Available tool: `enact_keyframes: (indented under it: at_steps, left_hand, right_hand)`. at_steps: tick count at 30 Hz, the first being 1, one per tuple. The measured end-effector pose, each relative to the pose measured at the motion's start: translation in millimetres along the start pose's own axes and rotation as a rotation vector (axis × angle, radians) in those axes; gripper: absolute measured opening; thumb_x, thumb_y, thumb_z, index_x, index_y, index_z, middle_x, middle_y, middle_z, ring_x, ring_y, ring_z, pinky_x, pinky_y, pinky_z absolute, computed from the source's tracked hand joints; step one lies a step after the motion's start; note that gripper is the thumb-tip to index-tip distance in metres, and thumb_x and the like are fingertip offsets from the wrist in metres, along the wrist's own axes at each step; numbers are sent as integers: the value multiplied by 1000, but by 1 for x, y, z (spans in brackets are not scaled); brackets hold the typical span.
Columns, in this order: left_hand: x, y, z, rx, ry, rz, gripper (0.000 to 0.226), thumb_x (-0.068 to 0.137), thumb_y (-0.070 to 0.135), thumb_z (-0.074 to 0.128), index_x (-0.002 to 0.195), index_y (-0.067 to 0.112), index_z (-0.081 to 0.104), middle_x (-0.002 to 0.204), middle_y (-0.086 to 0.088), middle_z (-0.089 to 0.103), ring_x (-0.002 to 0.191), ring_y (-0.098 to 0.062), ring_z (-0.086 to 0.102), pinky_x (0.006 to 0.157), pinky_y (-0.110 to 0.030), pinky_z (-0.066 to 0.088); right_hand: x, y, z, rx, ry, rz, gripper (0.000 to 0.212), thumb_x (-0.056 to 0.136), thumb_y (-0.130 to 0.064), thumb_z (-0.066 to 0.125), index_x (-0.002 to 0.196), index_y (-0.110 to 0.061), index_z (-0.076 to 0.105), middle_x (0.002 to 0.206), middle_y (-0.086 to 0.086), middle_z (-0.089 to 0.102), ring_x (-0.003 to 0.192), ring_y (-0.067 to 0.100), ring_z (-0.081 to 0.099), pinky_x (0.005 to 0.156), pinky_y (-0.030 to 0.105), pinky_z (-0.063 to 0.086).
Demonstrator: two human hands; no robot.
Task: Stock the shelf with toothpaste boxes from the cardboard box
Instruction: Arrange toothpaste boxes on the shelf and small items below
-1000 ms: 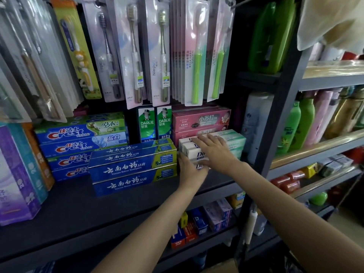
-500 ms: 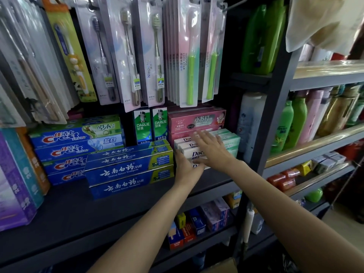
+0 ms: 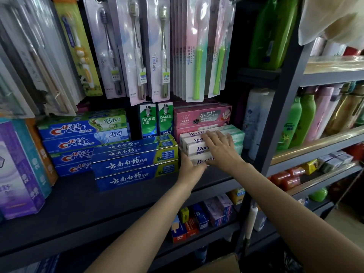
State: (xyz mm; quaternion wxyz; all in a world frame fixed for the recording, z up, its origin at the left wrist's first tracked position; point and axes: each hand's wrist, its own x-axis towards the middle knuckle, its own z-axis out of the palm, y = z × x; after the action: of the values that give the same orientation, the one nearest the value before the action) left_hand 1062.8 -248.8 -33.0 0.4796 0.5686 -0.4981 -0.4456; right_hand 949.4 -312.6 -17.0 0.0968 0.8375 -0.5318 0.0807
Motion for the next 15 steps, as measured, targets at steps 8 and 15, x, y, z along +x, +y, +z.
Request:
enact_keyframes:
  at_steps: [8, 15]
  left_hand:
    - [4, 1, 1, 61, 32, 41, 80, 85, 3, 58, 146, 16, 8, 135, 5, 42, 116, -8, 43, 90, -18, 32]
    - [-44, 4, -9, 333, 76, 347, 83, 89, 7, 53, 149, 12, -4, 157, 1, -3, 144, -9, 2, 108, -6, 6]
  right_hand:
    - [4, -2, 0, -79, 5, 7, 80, 89, -27, 60, 149, -19, 7, 156, 6, 9, 145, 31, 8, 115, 57, 9]
    - [-1, -40, -19, -16, 337, -176, 61, 82, -20, 65, 136, -6, 39, 143, 20, 38, 133, 39, 33, 109, 55, 28]
